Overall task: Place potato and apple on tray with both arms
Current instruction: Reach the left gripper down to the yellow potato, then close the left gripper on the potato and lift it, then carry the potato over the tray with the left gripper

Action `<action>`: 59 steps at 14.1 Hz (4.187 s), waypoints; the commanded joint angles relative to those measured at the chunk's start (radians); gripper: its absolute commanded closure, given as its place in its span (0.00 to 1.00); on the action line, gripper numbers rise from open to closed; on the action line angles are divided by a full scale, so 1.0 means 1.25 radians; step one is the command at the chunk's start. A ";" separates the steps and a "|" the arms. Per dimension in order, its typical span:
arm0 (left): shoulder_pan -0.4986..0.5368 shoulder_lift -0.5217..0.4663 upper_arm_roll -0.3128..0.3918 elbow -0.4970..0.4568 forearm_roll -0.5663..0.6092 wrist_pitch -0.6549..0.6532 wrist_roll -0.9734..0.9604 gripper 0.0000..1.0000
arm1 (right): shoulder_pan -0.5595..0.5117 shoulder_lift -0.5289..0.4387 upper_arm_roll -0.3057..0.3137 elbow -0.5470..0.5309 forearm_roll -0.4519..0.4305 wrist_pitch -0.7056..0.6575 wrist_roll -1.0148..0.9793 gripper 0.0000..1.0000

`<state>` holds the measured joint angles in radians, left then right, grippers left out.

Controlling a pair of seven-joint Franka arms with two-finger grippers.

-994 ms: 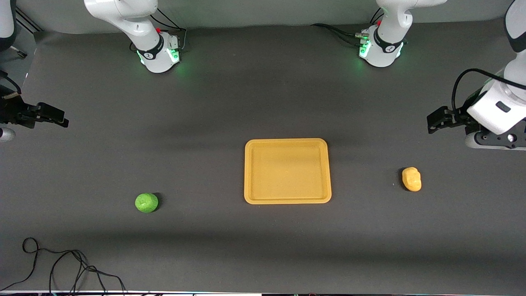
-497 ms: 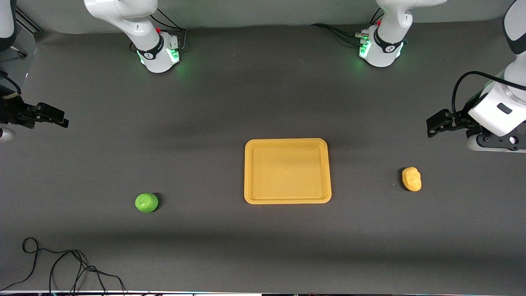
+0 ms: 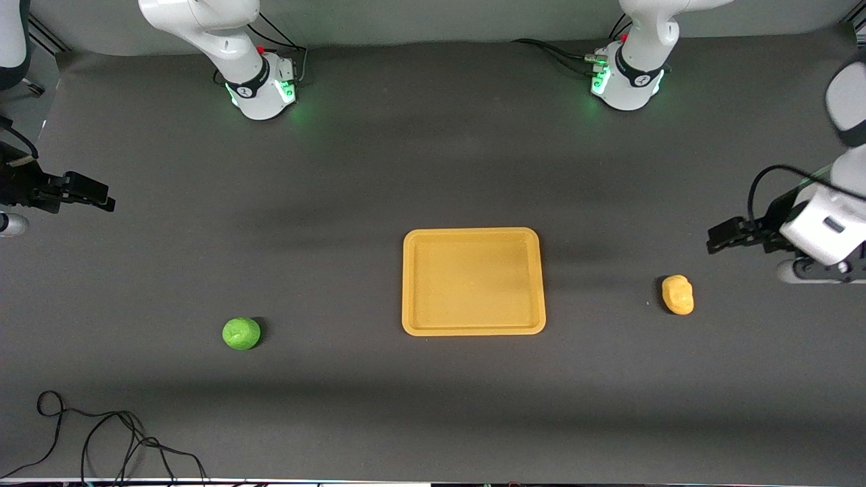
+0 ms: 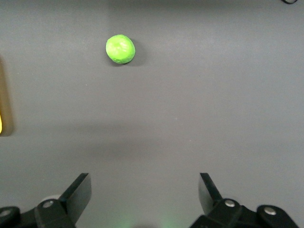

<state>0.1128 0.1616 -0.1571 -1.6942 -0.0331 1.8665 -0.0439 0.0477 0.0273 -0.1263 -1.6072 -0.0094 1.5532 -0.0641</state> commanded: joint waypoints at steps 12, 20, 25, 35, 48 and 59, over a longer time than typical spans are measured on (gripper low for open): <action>0.075 0.287 0.002 -0.255 0.062 0.529 0.066 0.03 | -0.004 0.004 0.007 -0.005 0.005 0.030 0.007 0.00; 0.075 0.309 0.003 -0.250 0.075 0.553 0.068 0.01 | -0.004 0.003 0.007 -0.010 0.005 0.029 0.008 0.00; 0.077 0.322 0.021 -0.236 0.123 0.554 0.068 0.12 | -0.005 0.003 0.007 -0.011 0.005 0.029 0.007 0.00; -0.033 0.219 -0.040 -0.132 0.112 0.288 -0.200 0.99 | -0.005 0.003 0.005 -0.013 0.005 0.029 0.007 0.00; -0.357 0.387 -0.042 0.035 0.120 0.323 -0.551 0.93 | 0.075 -0.008 0.007 -0.080 0.005 0.147 0.022 0.00; -0.364 0.424 -0.042 0.028 0.127 0.311 -0.548 0.45 | 0.075 0.314 0.007 -0.071 0.081 0.493 0.012 0.00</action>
<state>-0.3344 0.6876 -0.2140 -1.6741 0.1109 2.2848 -0.7390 0.1404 0.3341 -0.1174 -1.7271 0.0491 2.1013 -0.0485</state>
